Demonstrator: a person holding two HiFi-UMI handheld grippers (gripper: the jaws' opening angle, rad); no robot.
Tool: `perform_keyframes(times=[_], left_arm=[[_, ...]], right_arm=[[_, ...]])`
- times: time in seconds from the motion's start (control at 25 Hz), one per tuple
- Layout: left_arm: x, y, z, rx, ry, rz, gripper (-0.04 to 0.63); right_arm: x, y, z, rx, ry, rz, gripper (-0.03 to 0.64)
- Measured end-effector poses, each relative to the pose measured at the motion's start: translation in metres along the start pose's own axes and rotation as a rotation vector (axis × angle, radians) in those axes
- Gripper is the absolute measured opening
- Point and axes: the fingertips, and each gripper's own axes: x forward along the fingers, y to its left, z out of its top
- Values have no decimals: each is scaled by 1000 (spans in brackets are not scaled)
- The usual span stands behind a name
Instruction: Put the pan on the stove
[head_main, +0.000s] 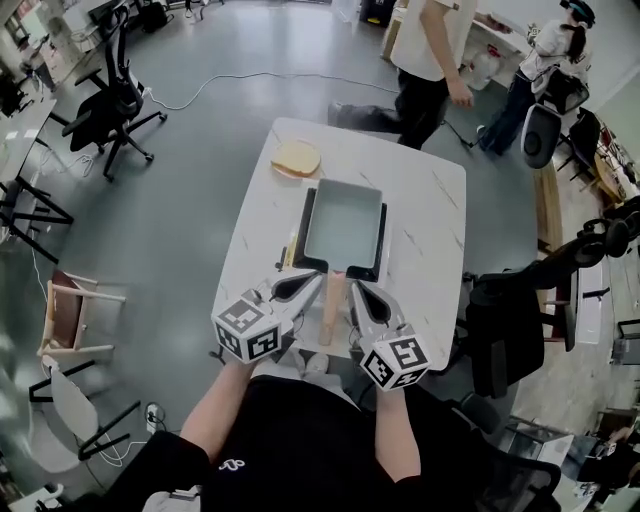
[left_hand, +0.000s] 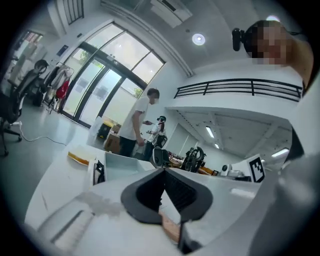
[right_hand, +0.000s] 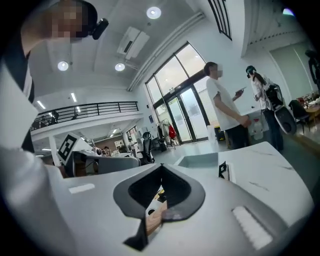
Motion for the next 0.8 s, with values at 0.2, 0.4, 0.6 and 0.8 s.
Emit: perform_keyframes(times=[0.2,0.4,0.6,0.8], left_arm=[[0,0,18,66,-42,95,1],[-2,4,30,101,-88,175,0],[-2,3,48,135,-132,202,0],[1,2,58,148,-151,196,0]], right_arm=[[2,-3,21,-40,-47,-39,-12],[2,-10,39,-73,-100,-102,-12],[1,-13,57,-105,-135,-139,-12],[2,-13,67,-133,-153,-154,-12]])
